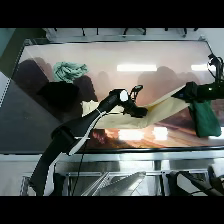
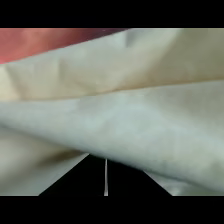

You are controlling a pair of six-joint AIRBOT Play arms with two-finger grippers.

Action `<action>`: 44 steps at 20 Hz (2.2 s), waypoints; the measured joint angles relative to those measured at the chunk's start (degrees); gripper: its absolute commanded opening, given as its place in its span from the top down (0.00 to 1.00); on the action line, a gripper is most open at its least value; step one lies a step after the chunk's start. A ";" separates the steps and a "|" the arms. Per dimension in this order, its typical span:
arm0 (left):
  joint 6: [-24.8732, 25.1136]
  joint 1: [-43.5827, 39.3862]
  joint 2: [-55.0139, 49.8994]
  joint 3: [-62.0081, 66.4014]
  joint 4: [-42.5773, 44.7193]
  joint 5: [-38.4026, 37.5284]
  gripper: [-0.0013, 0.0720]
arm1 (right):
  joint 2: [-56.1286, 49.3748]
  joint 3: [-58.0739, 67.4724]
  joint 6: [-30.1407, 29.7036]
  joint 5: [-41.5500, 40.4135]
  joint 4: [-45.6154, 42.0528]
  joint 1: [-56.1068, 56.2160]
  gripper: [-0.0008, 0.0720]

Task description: Fold the shirts.

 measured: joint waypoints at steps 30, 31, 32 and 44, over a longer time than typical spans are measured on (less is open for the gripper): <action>14.69 59.69 52.28 -37.97 0.28 -17.66 0.96 | -29.31 2.45 -0.68 -49.20 25.27 54.71 0.96; 14.99 59.10 51.84 -37.44 0.00 -17.86 0.96 | -31.41 3.10 -1.95 -50.53 27.47 55.54 0.96; 15.26 58.47 51.54 -37.03 0.00 -17.99 0.96 | -33.48 3.87 -3.30 -51.67 29.81 56.30 0.96; 16.02 56.46 50.82 -36.09 1.81 -18.95 0.96 | -32.59 6.10 -9.14 -35.52 34.14 46.29 0.04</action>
